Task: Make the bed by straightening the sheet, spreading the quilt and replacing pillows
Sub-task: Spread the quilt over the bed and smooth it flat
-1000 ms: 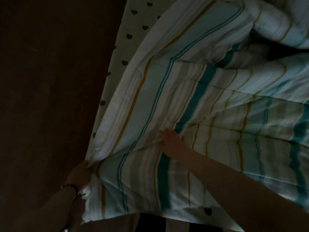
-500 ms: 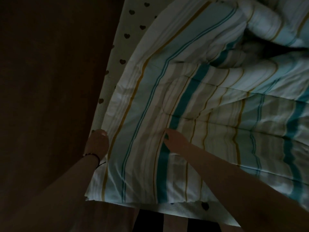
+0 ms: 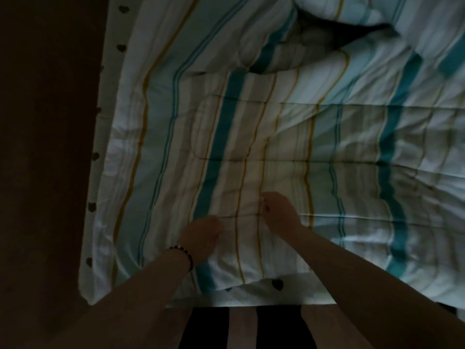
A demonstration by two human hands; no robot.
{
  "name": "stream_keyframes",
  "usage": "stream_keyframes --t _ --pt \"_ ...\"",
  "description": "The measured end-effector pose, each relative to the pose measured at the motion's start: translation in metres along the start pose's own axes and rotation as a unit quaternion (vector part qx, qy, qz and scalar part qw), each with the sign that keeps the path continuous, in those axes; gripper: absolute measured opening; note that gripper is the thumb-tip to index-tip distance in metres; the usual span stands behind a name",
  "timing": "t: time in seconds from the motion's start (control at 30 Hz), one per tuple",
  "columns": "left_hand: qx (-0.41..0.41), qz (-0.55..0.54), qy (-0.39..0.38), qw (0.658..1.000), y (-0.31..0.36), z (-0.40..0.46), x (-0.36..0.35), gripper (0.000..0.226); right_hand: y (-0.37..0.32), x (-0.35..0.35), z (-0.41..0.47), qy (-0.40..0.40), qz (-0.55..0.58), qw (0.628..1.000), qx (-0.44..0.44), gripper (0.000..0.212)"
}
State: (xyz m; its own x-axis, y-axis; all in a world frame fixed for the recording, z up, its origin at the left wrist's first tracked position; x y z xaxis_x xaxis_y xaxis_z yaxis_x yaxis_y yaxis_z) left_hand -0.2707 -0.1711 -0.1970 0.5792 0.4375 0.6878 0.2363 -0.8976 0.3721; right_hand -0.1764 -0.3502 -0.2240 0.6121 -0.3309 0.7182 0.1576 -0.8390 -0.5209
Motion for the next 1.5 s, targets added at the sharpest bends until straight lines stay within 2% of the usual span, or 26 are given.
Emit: stream_keyframes --t 0.13,0.23,0.27,0.33,0.4,0.43,0.5,0.53,0.6,0.67,0.73,0.8,0.87,0.97,1.07,1.13,1.27,1.5 --pt "-0.073 0.04 -0.02 0.996 0.075 0.008 -0.04 0.028 0.032 0.037 -0.03 0.093 -0.033 0.994 0.045 0.026" --pt "-0.151 0.075 -0.003 0.986 0.146 0.017 -0.079 0.028 0.086 0.054 -0.064 0.084 -0.065 0.993 0.053 0.015" --pt "-0.149 0.088 -0.002 0.985 0.145 0.018 -0.079 0.034 0.084 0.053 -0.064 0.074 -0.077 0.991 0.075 0.017" --pt "-0.116 0.127 -0.028 0.985 0.161 0.029 -0.102 0.064 0.11 0.056 -0.079 0.027 -0.108 0.989 0.1 0.031" --pt "-0.063 0.208 -0.059 0.974 0.178 0.043 -0.131 0.1 0.15 0.045 -0.096 -0.06 -0.143 0.98 0.121 0.053" --pt "-0.047 0.244 -0.051 0.967 0.172 0.046 -0.131 0.107 0.154 0.035 -0.097 -0.11 -0.176 0.969 0.136 0.068" --pt "-0.025 0.289 -0.043 0.956 0.175 0.055 -0.142 0.096 0.171 0.021 -0.106 -0.167 -0.236 0.943 0.165 0.093" --pt "-0.027 0.295 -0.041 0.954 0.182 0.061 -0.152 0.084 0.184 0.015 -0.112 -0.178 -0.254 0.935 0.171 0.096" --pt "-0.045 0.291 -0.055 0.954 0.189 0.07 -0.163 0.059 0.199 0.008 -0.117 -0.18 -0.259 0.935 0.164 0.079" --pt "-0.032 0.249 -0.075 0.965 0.189 0.074 -0.159 0.043 0.198 0.009 -0.116 -0.161 -0.197 0.957 0.141 0.054" --pt "0.008 0.194 -0.122 0.973 0.188 0.072 -0.154 0.042 0.197 0.015 -0.116 -0.186 -0.106 0.973 0.085 0.034" --pt "0.015 0.181 -0.162 0.97 0.196 0.064 -0.144 0.04 0.192 0.024 -0.117 -0.226 -0.085 0.967 0.075 0.028" --pt "0.019 0.194 -0.227 0.954 0.207 0.054 -0.14 0.039 0.188 0.029 -0.126 -0.295 -0.088 0.947 0.092 0.029" --pt "0.031 0.247 -0.34 0.907 0.216 0.032 -0.147 0.04 0.19 0.025 -0.145 -0.384 -0.062 0.917 0.088 0.035" --pt "0.058 0.22 -0.406 0.885 0.216 0.016 -0.158 0.045 0.195 0.026 -0.159 -0.419 -0.061 0.904 0.064 0.045" --pt "0.073 0.192 -0.393 0.896 0.214 0.012 -0.157 0.048 0.201 0.043 -0.158 -0.372 -0.045 0.926 0.039 0.049" --pt "0.114 0.125 -0.259 0.951 0.204 0.023 -0.115 0.057 0.21 0.092 -0.152 -0.269 0.003 0.963 -0.013 0.05" --pt "0.164 -0.003 -0.165 0.973 0.209 0.034 -0.02 0.051 0.184 0.17 -0.144 -0.185 0.042 0.981 -0.043 0.05"
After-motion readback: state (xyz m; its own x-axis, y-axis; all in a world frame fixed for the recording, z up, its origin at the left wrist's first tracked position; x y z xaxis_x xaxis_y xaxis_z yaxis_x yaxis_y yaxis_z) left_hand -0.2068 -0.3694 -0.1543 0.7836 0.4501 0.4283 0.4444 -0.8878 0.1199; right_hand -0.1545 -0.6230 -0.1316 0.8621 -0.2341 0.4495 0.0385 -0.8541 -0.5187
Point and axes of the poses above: each hand's wrist, its own z-axis towards the middle knuckle, its own x-axis out of the back of the hand, y = z × x, the point moved 9 cm from there along z, towards the middle knuckle, and after that the axes turned 11 degrees about x, right-handed, at the moved point
